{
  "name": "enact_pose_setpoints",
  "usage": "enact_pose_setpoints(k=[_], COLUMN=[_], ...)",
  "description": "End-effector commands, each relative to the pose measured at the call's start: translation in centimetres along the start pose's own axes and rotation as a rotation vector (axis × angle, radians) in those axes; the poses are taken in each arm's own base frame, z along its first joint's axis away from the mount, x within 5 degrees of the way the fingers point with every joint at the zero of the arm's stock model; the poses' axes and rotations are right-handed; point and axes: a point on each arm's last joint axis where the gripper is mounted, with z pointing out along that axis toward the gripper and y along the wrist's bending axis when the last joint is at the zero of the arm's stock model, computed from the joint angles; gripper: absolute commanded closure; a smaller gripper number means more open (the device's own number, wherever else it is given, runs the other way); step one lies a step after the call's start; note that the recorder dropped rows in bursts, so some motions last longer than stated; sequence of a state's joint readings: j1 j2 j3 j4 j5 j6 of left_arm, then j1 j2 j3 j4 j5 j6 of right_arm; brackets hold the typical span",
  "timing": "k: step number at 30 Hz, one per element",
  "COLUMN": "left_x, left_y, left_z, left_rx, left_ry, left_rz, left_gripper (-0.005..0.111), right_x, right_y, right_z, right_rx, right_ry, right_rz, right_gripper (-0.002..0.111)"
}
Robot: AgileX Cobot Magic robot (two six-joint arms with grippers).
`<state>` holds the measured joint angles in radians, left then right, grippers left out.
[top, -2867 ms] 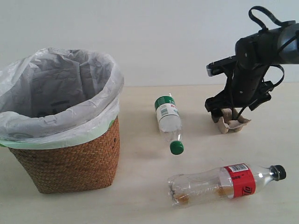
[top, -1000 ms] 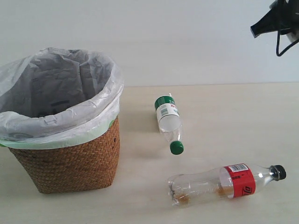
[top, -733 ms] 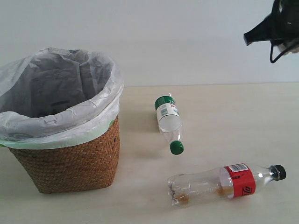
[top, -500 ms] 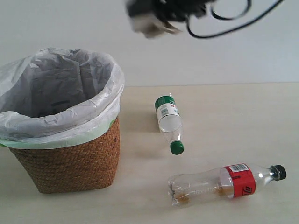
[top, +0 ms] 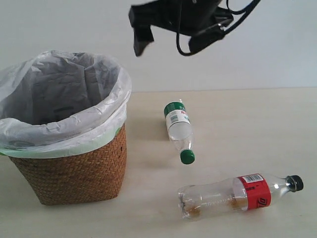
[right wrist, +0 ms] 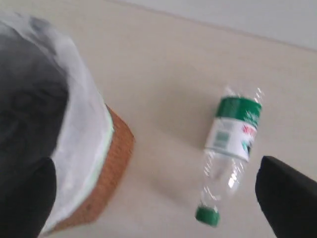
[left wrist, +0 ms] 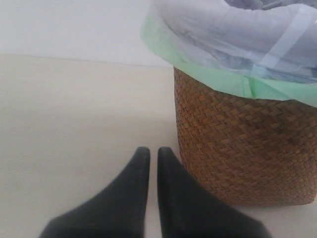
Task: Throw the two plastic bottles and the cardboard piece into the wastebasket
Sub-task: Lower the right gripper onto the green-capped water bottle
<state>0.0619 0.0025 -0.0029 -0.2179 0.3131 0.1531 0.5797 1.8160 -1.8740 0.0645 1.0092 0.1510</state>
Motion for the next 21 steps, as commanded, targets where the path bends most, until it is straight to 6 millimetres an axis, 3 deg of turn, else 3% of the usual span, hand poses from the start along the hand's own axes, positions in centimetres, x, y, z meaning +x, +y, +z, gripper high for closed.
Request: enact_pose_setpoints(k=[1, 16, 21], left_x=[0.1, 0.1, 0.1], left_y=[0.0, 0.0, 0.0], left_z=[0.0, 0.0, 0.0], left_rx=[-0.004, -0.004, -0.004], left_ry=[-0.002, -0.002, -0.002], left_rz=[-0.008, -0.008, -0.008], left_gripper=[0.101, 0.101, 0.101], right_x=[2.0, 6.1, 6.2], right_y=[-1.5, -3.9, -4.4], right_z=[1.8, 13.7, 16.7], right_rx=[0.15, 0.243, 0.261], right_ry=[0.232, 0.507, 0.413], right_rz=[-0.031, -0.04, -0.038], right_gripper=[0.006, 0.006, 0.006])
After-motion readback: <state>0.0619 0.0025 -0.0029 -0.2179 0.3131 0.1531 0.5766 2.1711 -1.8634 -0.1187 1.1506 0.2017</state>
